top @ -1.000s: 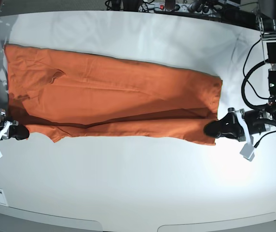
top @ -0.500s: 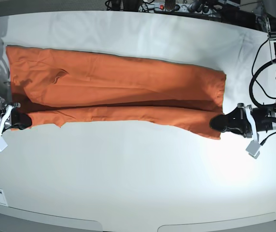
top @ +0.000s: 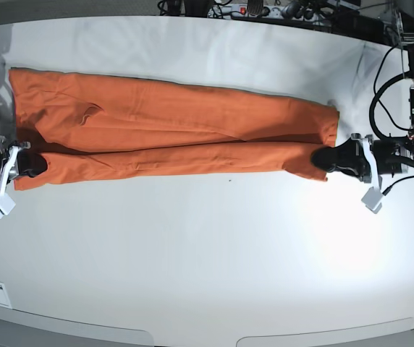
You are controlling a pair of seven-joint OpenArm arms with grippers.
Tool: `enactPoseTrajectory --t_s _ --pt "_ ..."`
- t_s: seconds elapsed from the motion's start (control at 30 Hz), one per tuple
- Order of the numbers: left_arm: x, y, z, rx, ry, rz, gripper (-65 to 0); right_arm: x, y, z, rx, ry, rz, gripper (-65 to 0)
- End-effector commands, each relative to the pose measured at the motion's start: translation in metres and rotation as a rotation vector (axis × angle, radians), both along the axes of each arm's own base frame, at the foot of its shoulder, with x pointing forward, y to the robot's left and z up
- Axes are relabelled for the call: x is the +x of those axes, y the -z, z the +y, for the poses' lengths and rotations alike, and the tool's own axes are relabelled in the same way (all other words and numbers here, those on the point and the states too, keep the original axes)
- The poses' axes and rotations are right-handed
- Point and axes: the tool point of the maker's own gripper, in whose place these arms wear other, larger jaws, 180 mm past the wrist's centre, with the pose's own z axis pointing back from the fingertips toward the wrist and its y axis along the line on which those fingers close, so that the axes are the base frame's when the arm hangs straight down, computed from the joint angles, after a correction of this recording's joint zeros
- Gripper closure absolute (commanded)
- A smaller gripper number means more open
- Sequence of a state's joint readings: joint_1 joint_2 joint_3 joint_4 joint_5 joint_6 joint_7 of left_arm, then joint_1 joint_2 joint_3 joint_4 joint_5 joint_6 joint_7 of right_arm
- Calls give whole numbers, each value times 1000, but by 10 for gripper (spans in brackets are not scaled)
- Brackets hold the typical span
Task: Fold the T-shirt properly
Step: 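Lower the folded edge onto the shirt with both grippers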
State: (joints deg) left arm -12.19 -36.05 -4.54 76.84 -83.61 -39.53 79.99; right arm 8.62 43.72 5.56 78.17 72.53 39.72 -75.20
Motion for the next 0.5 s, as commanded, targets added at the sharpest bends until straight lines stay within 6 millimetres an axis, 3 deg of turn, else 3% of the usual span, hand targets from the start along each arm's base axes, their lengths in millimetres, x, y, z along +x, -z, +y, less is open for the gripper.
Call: enactPoseTrajectory --t_s 0.0,0.1,0.23,0.4,0.43,0.47 --pt "5 -13 4 -2 4 -41 0 3 -10 -4 -4 -1 -30 0" --pt "4 -12 4 -2 4 -37 0 -7 2 -3 4 5 -5 0" --pt "4 -13 5 2 4 -39 0 0 5 -13 -52 33 -44 0" --pt "4 -13 5 3 4 -39 0 1 5 -12 -46 35 -51 0" --pt "4 -13 6 3 4 -39 -10 1 5 -12 -46 35 -51 0" --pt "4 -13 6 3 4 -39 -97 1 5 -12 -46 35 -51 0"
